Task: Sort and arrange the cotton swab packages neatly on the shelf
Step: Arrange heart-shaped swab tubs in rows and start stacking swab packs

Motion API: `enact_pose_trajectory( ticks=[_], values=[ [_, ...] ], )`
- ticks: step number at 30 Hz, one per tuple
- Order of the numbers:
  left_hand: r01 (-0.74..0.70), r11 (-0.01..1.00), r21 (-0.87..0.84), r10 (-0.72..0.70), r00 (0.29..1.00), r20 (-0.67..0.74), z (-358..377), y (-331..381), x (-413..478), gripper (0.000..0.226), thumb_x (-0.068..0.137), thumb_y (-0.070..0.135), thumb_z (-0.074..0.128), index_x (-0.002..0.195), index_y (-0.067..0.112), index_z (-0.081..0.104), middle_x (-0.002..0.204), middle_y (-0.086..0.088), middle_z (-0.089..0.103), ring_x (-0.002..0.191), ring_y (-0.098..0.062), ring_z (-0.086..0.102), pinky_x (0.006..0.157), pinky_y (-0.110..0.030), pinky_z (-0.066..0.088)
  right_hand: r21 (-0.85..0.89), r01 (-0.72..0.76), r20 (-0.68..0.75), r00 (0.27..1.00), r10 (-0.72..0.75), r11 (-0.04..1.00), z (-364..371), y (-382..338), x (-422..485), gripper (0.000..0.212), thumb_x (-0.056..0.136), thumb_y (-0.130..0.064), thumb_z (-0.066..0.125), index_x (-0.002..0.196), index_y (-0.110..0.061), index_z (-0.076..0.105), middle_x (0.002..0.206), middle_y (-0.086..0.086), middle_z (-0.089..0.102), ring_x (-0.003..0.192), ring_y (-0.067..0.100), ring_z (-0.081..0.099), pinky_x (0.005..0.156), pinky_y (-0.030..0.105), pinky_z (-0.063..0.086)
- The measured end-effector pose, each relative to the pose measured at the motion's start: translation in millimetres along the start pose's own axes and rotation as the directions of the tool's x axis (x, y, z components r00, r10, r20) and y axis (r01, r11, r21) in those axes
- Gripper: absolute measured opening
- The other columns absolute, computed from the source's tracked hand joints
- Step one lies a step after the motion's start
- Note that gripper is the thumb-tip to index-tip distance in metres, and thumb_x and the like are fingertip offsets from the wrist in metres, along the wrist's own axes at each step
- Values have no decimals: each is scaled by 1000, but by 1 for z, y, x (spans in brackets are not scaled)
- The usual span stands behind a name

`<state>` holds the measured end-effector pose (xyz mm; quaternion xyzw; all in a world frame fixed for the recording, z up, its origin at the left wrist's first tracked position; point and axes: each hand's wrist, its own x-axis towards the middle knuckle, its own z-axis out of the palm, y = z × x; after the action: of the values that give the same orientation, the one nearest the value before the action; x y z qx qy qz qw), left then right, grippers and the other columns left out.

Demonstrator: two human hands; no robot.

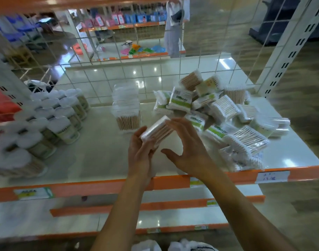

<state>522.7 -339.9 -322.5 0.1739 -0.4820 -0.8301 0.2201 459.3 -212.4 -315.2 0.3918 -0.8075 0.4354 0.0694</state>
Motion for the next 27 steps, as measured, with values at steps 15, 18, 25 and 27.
enact_pose_trajectory(
  ticks=[15,18,25,27],
  values=[
    [-19,995,-94,1,983,-185,-65,37,1,70,74,28,75,128,-4,45,104,-15,60,87,-20,62,65,-25,53,54,-72,-110,991,78,996,74,-49,0,39,80,-46,59,111,-24,52,100,-14,49,81,-4,49,68,4,41],
    [-17,1000,-8,15,979,-205,-76,45,0,67,71,29,80,123,-1,52,100,-13,64,85,-18,63,67,-24,53,80,-106,-69,991,112,991,90,-58,-2,41,79,-51,57,108,-23,54,97,-18,50,82,-7,51,70,4,40],
    [-39,994,105,62,971,-231,-110,57,-4,49,71,21,74,116,10,56,96,-4,70,89,-18,66,72,-27,53,128,-130,-58,989,138,983,125,-81,5,45,78,-21,70,118,-25,50,110,-12,49,95,3,54,77,12,42],
    [-65,982,175,111,958,-266,-117,62,-3,49,73,13,78,117,8,55,97,-5,68,86,-16,66,68,-22,53,116,-103,-82,990,113,988,133,-89,8,53,74,-13,69,119,-29,46,111,-13,45,101,10,54,82,16,44]
  ],
)
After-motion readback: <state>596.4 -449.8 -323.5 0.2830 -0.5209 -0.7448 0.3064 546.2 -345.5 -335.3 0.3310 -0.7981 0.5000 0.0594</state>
